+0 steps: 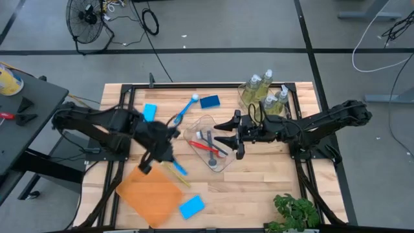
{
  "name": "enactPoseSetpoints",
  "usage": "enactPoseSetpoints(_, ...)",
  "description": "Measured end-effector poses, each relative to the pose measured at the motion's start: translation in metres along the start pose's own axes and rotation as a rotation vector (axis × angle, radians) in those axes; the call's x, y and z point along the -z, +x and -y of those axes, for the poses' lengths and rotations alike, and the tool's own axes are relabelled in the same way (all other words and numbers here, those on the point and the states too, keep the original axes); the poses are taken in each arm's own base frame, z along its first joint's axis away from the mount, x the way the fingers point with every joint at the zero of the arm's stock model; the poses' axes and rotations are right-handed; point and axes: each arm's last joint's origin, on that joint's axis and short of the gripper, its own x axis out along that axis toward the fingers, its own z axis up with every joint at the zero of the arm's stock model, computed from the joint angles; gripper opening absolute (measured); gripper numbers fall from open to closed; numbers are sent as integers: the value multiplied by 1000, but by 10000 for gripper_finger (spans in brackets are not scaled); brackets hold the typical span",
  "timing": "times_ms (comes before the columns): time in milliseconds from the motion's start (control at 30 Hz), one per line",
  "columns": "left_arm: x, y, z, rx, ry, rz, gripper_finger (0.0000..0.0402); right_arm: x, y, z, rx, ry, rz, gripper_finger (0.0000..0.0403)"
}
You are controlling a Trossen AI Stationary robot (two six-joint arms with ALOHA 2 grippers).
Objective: Pick & Place Kitchen Sink Supplies
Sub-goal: Put the blue sponge into the transparent orange bin
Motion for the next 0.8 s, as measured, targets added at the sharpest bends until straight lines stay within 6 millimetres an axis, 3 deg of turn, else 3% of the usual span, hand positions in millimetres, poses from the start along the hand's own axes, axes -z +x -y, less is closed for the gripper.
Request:
enactPoseSetpoints(333, 11, 2, 59, 225, -33, -233, 9, 0, 0, 0, 2, -1, -3, 212)
enactPoseSetpoints(533, 8, 2, 81, 260, -65, -257, 9, 1, 0, 0, 3, -1, -6, 212)
enactPoseSetpoints(800, 5, 23, 107, 337, -90, -339, 9, 2, 0, 0, 5, -4, -20, 212)
